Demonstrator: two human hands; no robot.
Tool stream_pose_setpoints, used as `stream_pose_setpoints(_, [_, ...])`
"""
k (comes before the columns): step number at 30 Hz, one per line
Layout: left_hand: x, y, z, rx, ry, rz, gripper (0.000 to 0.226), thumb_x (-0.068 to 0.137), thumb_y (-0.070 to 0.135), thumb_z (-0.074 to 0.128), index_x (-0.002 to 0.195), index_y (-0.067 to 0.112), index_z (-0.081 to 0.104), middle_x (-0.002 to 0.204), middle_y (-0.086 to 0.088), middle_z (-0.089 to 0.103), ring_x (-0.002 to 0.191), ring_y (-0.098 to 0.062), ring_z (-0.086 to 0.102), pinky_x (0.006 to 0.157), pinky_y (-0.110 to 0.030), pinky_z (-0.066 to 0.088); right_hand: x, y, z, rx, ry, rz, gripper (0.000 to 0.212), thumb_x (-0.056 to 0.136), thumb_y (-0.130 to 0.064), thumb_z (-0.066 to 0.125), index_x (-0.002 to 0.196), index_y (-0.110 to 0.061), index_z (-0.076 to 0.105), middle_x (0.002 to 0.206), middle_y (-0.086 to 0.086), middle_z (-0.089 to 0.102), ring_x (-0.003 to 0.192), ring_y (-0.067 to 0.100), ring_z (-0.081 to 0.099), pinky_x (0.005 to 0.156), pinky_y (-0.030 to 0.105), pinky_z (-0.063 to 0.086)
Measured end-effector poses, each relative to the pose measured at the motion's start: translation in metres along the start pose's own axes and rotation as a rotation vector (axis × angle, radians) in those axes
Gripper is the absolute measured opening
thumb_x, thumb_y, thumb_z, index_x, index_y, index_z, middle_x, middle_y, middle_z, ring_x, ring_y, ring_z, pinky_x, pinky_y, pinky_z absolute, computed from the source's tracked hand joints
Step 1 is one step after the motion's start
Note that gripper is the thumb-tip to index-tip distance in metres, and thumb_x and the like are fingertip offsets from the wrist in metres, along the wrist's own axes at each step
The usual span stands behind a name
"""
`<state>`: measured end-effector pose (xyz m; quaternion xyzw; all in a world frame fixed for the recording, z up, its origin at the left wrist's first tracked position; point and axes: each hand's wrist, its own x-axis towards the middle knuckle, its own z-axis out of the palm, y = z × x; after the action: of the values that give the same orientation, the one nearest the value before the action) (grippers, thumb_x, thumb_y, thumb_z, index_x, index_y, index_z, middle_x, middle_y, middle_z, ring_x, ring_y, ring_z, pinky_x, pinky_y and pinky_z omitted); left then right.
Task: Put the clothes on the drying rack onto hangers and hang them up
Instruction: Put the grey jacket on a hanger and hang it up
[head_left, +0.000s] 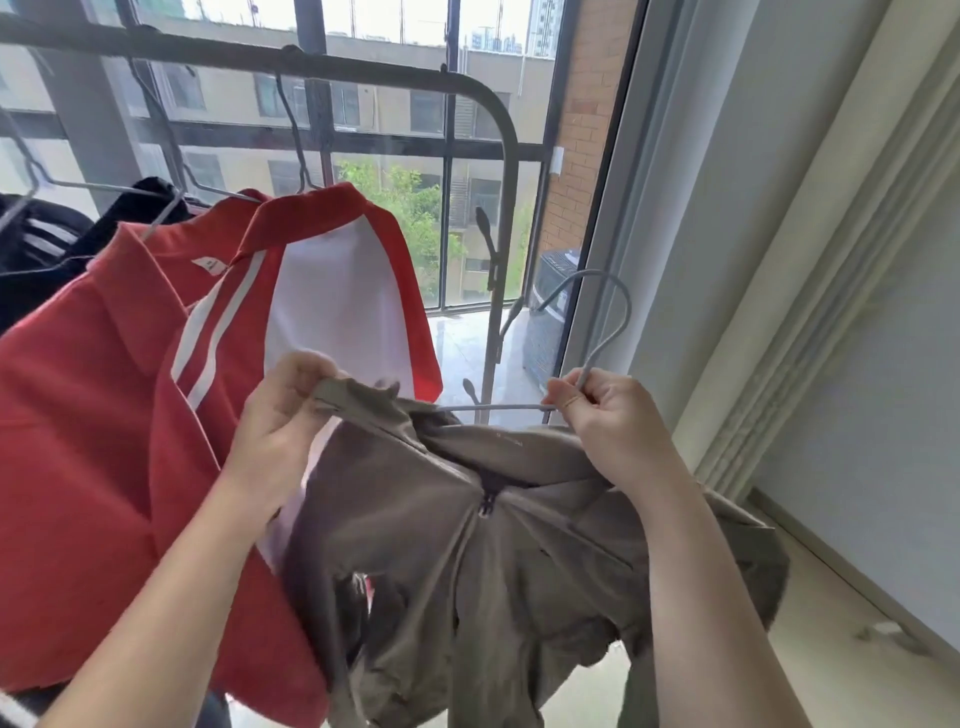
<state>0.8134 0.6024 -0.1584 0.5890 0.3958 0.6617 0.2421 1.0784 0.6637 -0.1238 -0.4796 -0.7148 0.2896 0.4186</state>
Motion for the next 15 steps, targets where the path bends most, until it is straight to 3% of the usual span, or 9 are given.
stream_pose_setpoints(1, [-0.003,0.003,-0.01,0.086,-0.096,-0.001,0.005,0.081,0.026,0.064,0.08,0.031,0.064,0.076,0.007,0.065,0.078,-0.011,0.062,0.076,-0.023,0.049,0.0,0.002,-0.001,-0.023,0.013,0.001,0.029,0.094,-0.032,0.058,0.067,-0.024,0.065,0.04,-0.013,0.046,0.041,0.005,0.038,0.049,0.019,0.03])
stream_pose_setpoints(4, [-0.012,0.008,-0.03,0.314,-0.333,-0.073,0.018,0.075,0.034,0.049,0.078,0.025,0.064,0.072,0.002,0.061,0.073,-0.012,0.059,0.071,-0.017,0.045,-0.002,0.0,-0.001,-0.04,0.031,-0.023,0.028,0.094,-0.031,0.059,0.069,-0.022,0.067,0.038,-0.011,0.042,0.039,0.006,0.037,0.046,0.015,0.028])
stream_pose_setpoints(7, [-0.01,-0.009,-0.034,0.454,-0.243,-0.199,0.021,0.084,0.047,0.049,0.096,0.035,0.061,0.093,0.013,0.065,0.091,-0.001,0.06,0.078,-0.012,0.044,-0.009,-0.003,0.0,0.006,0.012,-0.045,0.026,0.095,-0.027,0.057,0.072,-0.019,0.068,0.034,-0.012,0.038,0.035,0.005,0.036,0.044,0.012,0.028])
stream_pose_setpoints(9, [-0.011,-0.027,-0.032,0.53,-0.307,-0.345,0.02,0.094,0.044,0.05,0.111,0.034,0.055,0.108,0.014,0.063,0.1,0.001,0.057,0.085,-0.018,0.046,-0.014,-0.006,0.001,0.027,0.004,-0.056,0.027,0.096,-0.025,0.056,0.075,-0.016,0.069,0.033,-0.015,0.041,0.034,0.004,0.04,0.043,0.01,0.03])
stream_pose_setpoints(12, [-0.022,-0.052,-0.03,0.475,-0.346,-0.403,0.017,0.097,0.031,0.049,0.107,0.028,0.062,0.099,0.008,0.069,0.096,-0.006,0.063,0.083,-0.028,0.049,-0.013,-0.009,0.0,0.075,0.045,-0.094,0.029,0.095,-0.028,0.056,0.07,-0.021,0.068,0.036,-0.012,0.04,0.037,0.005,0.035,0.043,0.011,0.027])
stream_pose_setpoints(15, [-0.027,-0.055,-0.032,0.477,-0.2,-0.242,0.021,0.094,0.037,0.05,0.09,0.024,0.067,0.086,0.006,0.067,0.082,-0.009,0.062,0.072,-0.027,0.046,-0.008,-0.01,-0.004,0.113,0.081,-0.103,0.032,0.094,-0.031,0.058,0.064,-0.025,0.068,0.043,-0.009,0.034,0.041,0.008,0.029,0.043,0.016,0.025])
